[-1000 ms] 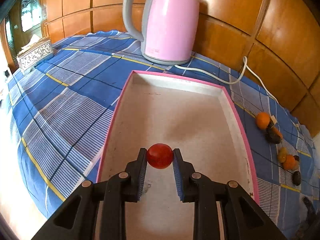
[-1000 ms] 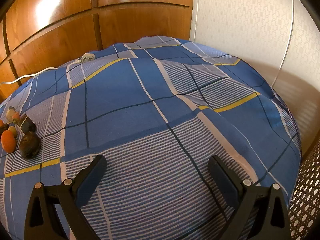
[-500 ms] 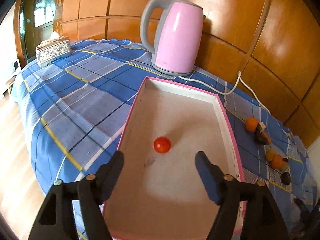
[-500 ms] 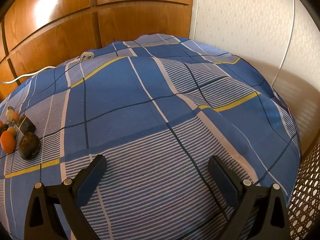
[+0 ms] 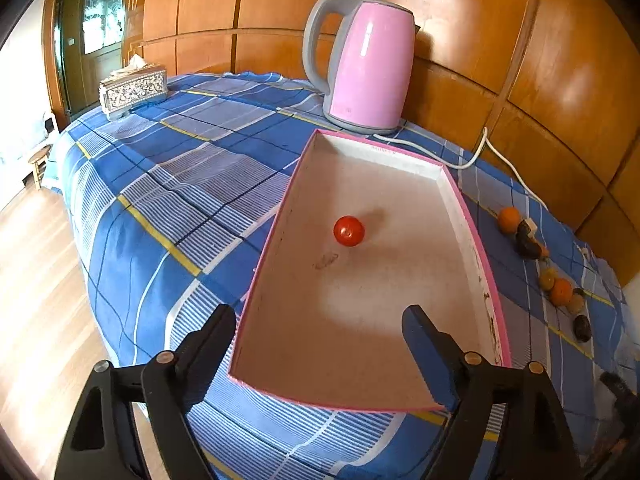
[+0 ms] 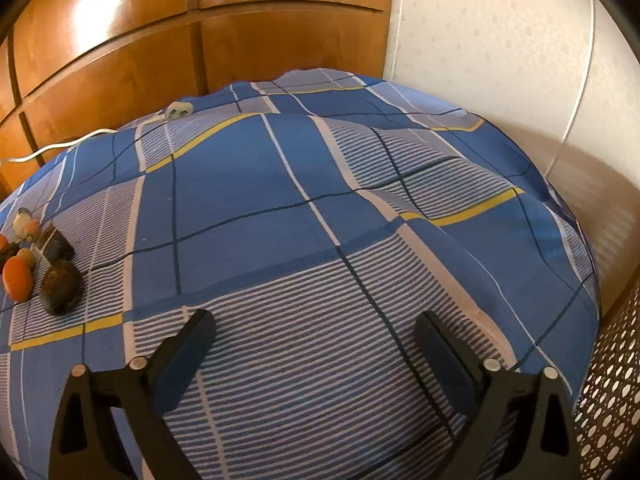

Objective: Organize fruits
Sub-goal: 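Move the right tool to the dark round fruit and grasp it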

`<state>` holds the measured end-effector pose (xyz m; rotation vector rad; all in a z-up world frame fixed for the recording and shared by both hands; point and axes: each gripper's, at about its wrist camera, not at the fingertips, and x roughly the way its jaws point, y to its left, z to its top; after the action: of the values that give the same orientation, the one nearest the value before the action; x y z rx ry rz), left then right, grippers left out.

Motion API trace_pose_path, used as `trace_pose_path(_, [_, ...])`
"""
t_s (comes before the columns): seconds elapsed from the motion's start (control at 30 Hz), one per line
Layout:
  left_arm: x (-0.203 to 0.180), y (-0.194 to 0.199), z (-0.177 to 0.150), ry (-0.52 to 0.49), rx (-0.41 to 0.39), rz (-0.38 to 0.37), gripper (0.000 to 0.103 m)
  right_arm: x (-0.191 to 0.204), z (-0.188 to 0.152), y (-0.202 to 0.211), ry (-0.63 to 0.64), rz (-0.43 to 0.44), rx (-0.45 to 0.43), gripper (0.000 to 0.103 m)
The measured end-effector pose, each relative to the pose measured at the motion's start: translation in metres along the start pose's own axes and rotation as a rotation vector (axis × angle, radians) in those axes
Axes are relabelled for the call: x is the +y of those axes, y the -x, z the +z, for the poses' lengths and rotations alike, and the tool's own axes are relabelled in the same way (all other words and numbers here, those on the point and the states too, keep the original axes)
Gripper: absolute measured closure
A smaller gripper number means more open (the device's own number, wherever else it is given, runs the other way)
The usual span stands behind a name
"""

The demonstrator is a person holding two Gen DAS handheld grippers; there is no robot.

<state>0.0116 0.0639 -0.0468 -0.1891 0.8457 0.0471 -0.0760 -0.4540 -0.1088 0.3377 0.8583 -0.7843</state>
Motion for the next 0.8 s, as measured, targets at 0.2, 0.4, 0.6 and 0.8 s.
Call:
trace_pose_path(0.2, [-0.005,0.002,-0.002,-0.021,-0.004,-0.008,0.013,0.023,0.003,0.017,0.094,0.053,-0.024,0.024])
trace_pose_path(0.4, [-0.006,0.004,-0.001,-0.023,-0.007,-0.019,0.012,0.059,0.003,0.034,0.189,0.216,-0.028,0.024])
trace_pose_path(0.6, [-0.004,0.008,0.000,-0.022,-0.018,-0.024,0.011,0.102,0.007,0.031,0.291,0.335,0.017,0.024])
trace_pose_path(0.8, [-0.001,0.013,0.001,-0.005,-0.025,-0.013,0.009,0.138,0.010,0.019,0.381,0.339,0.047,0.024])
